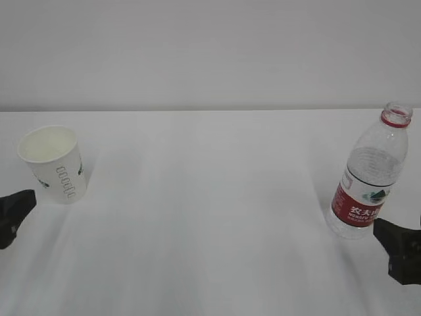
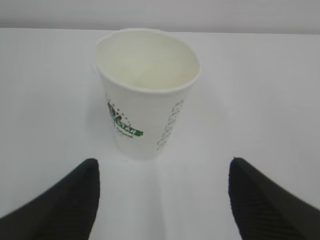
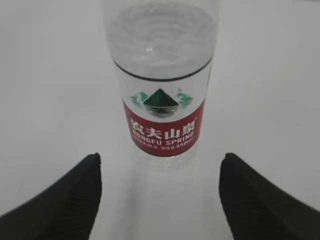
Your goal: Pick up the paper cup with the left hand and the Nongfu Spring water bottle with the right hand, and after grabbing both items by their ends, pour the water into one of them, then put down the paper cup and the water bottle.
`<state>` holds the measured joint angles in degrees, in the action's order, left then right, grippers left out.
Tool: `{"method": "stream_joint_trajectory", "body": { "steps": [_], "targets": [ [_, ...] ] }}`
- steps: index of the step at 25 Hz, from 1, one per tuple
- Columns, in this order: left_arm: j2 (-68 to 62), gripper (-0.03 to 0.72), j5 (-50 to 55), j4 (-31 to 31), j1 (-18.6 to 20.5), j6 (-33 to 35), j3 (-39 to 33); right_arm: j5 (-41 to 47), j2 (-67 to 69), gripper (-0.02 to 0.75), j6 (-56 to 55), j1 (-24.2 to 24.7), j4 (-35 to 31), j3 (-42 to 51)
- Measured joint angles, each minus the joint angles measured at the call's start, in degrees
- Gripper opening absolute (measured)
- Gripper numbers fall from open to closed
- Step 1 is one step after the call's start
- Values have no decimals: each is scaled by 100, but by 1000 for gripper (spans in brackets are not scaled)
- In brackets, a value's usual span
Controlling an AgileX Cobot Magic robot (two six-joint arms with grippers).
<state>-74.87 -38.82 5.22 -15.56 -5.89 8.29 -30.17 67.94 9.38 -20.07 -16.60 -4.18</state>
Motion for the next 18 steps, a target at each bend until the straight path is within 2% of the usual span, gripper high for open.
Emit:
{"method": "stream_joint_trajectory", "body": {
  "steps": [5, 11, 18],
  "targets": [
    [-18, 587, -953, 0, 0, -61, -785, -193, 329, 552, -56, 0, 114, 0],
    [-98, 557, -914, -211, 0, -86, -819, -401, 372, 552, -336, 0, 427, 66],
    [-98, 536, -914, -230, -3, -97, -819, -1538, 843, 552, -663, 0, 582, 446]
  ]
}}
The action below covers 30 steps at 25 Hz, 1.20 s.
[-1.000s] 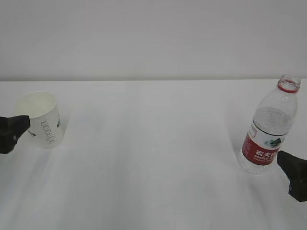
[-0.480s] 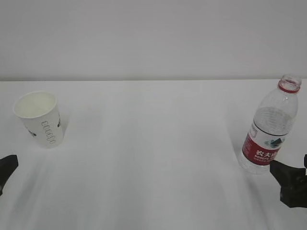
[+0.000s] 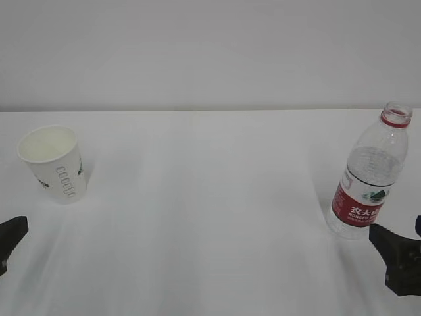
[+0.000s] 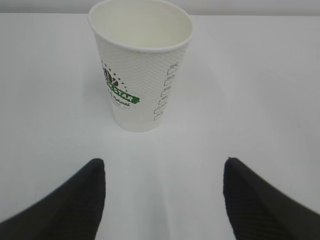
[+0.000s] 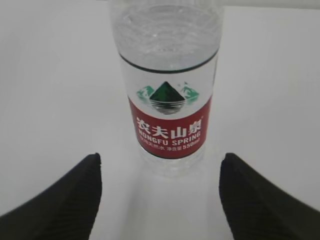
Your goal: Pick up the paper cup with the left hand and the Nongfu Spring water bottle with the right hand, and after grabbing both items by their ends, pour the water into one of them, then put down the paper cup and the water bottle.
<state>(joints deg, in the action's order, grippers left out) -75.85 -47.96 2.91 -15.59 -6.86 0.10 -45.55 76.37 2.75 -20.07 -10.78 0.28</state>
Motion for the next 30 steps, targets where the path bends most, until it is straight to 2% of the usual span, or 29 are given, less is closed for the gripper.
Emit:
{"method": "stream_joint_trajectory", "body": {
  "steps": [6, 13, 30],
  "targets": [
    [0, 533, -45, 0, 0, -9, 0, -895, 730, 552, -125, 0, 573, 0],
    [0, 531, -471, 0, 0, -9, 0, -1871, 1303, 552, -184, 0, 663, 0],
    [0, 517, -1116, -8, 0, -9, 0, -1970, 1404, 551, -204, 0, 186, 0]
  ]
}}
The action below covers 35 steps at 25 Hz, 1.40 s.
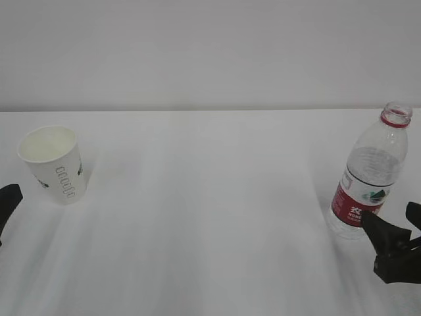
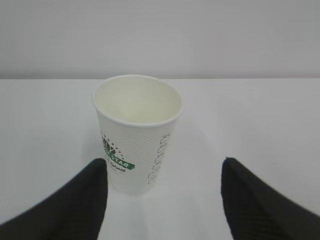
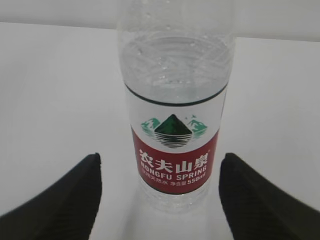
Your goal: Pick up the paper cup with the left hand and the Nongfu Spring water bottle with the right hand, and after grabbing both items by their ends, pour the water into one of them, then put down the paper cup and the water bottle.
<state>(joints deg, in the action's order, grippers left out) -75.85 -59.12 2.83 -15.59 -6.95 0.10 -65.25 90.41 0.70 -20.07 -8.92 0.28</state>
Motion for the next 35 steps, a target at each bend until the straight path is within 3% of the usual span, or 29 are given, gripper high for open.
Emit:
{"method": "stream_joint_trajectory", "body": {
  "steps": [8, 12, 18, 23, 30, 35],
  "targets": [
    [0, 516, -24, -239, 0, 0, 0, -9, 0, 551, -104, 0, 111, 0],
    [0, 523, -24, -437, 0, 0, 0, -21, 0, 551, -186, 0, 580, 0],
    [-14, 626, 221, -540, 0, -140, 0, -21, 10, 551, -195, 0, 1030, 0],
    [-393, 638, 237, -589, 0, -193, 0, -21, 10, 568, -181, 0, 850, 0],
    [-1496, 637, -558, -600, 0, -206, 0, -21, 10, 590, 129, 0, 128, 0],
    [-2125, 633, -632, -693, 0, -206, 49, -29, 22, 590, 144, 0, 39, 0]
  ]
}}
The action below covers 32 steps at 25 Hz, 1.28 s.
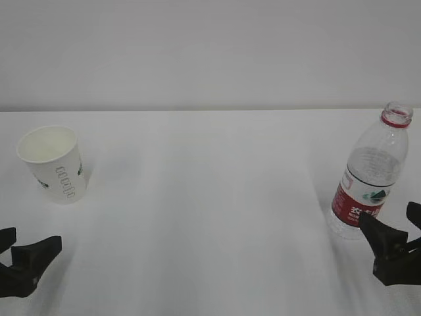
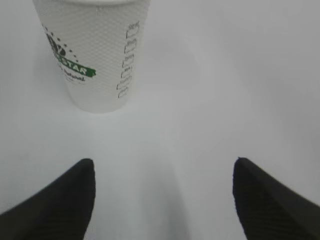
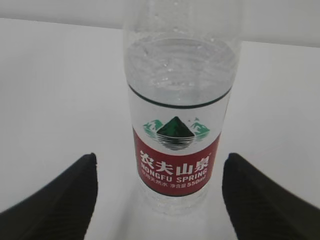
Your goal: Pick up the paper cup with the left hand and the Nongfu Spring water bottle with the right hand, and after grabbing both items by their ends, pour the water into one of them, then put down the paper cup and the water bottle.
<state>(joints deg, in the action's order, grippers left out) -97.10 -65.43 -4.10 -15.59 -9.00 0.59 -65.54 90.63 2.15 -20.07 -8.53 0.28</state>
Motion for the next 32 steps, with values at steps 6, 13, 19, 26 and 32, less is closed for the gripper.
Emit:
{"method": "stream_joint_trajectory", "body": {
  "steps": [6, 13, 19, 26, 32],
  "targets": [
    [-139, 626, -25, -33, 0, -10, 12, -14, 497, 589, 9, 0, -75, 0],
    [-139, 616, -39, -33, 0, -22, 12, -14, 820, 589, 9, 0, -89, -167],
    [-139, 608, -49, -46, 0, -34, 49, -14, 866, 590, 9, 0, -187, -461],
    [-139, 597, -60, -55, 0, -34, 49, -14, 889, 589, 9, 0, -383, -650],
    [-139, 592, -60, -55, 0, -34, 49, -14, 889, 589, 9, 0, -380, -771]
  ]
}}
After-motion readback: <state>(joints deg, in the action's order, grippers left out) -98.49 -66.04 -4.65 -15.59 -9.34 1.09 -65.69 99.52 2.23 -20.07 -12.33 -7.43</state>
